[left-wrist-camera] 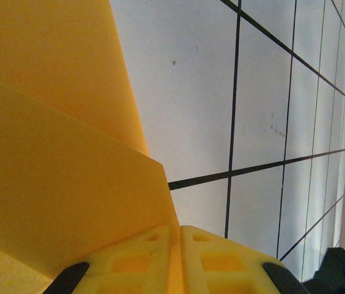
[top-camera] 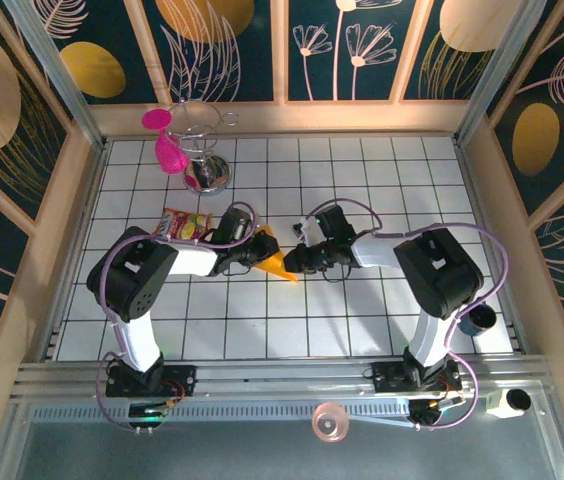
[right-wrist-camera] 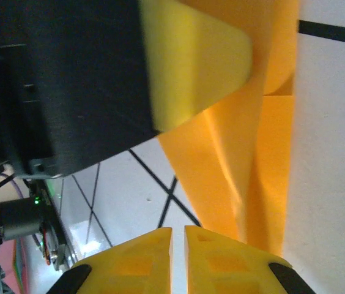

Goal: Fold a paper plane with a square sheet of paper (pick it up from the middle)

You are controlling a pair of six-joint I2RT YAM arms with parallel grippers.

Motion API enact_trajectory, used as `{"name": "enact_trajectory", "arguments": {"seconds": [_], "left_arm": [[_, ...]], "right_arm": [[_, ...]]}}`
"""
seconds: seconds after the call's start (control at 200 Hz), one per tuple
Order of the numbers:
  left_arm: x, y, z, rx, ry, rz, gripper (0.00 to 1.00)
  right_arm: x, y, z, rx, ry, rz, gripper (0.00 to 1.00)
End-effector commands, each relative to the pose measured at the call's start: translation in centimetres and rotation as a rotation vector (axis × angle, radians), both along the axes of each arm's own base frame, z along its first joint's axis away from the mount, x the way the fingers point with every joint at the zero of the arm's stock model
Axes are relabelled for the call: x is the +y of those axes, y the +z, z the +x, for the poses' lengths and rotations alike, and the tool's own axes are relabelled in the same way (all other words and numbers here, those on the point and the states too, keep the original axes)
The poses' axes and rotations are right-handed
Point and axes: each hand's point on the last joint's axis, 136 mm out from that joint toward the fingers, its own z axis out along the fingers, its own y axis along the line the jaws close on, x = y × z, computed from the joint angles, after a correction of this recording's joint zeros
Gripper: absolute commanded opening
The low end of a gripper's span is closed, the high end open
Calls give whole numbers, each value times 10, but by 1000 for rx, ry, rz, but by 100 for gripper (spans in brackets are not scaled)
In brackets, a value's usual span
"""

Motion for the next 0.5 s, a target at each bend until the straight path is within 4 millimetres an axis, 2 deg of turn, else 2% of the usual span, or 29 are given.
{"name": "enact_trajectory", "arguments": {"seconds": [0.0,0.496], "left_arm": [[-1,-2,2,3,-18,10,12],[-1,-6,3,11,-17,23,12]], "right_arm": [[-2,-11,3,5,-2,-43,13],[-7,-23,4,10,-18,-86,13]]}}
